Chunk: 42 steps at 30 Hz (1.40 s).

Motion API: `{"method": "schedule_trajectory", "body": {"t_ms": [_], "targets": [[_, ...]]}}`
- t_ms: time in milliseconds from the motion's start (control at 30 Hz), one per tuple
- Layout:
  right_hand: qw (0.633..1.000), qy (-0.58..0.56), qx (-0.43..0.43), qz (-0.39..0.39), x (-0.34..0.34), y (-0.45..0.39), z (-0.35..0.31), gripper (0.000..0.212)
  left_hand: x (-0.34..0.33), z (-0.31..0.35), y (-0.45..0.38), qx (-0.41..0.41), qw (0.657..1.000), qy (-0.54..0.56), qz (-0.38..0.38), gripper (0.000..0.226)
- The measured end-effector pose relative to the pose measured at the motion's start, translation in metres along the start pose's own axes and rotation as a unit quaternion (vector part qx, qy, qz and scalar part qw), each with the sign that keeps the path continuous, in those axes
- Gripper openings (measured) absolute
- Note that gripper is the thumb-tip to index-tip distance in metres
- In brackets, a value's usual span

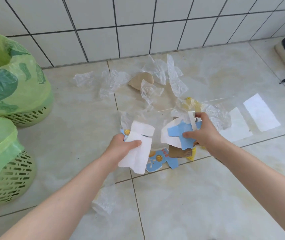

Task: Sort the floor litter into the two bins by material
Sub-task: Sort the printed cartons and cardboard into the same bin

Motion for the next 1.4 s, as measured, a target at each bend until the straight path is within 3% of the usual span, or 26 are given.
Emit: {"method": "schedule_trajectory", "body": {"t_ms": [133,333,500,567,667,833,967,1167,1400], "targets": [[0.992,0.114,-0.038,-0.034,0.038,0.015,0.027,0.076,-0.037,-0.006,0.008,-0.104,0.965,-0.238,-0.039,0.019],[0.933,0.318,-0.071,-0.151,0.051,0.043,0.066,0.061,-0.062,-0.001,0.002,-0.156,0.917,-0.362,-0.064,0.025],[0.935,0.336,-0.045,-0.104,0.050,0.039,0.078,0.054,-0.073,-0.002,-0.006,-0.179,0.847,-0.498,-0.057,0.021],[0.930,0.353,-0.027,-0.095,0.050,0.036,0.076,0.047,-0.078,-0.004,-0.007,-0.211,0.812,-0.543,-0.041,0.029],[0.923,0.373,-0.022,-0.089,0.048,0.031,0.070,0.035,-0.081,-0.006,-0.008,-0.236,0.789,-0.567,-0.026,0.039],[0.919,0.382,-0.049,-0.080,0.060,0.032,0.068,0.025,-0.082,-0.007,-0.006,-0.234,0.782,-0.577,-0.033,0.040],[0.938,0.327,-0.077,-0.081,0.083,0.040,0.069,0.030,-0.082,-0.011,-0.007,-0.198,0.809,-0.552,-0.042,0.043],[0.947,0.310,-0.064,-0.048,0.103,0.045,0.074,0.029,-0.087,-0.010,-0.004,-0.177,0.777,-0.605,0.007,0.041],[0.913,0.398,-0.046,0.078,0.141,0.024,0.094,0.035,-0.090,-0.014,0.000,-0.203,0.774,-0.598,0.045,0.043]]}}
Point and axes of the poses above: each hand's wrist, its own y-axis away from the middle knuckle, its own x-axis out of the back of the hand, z = x × y, the point moved 3 cm from there along -y, towards the middle knuckle, and after that the axes turned 13 degrees about -y, right-handed, at the moved point
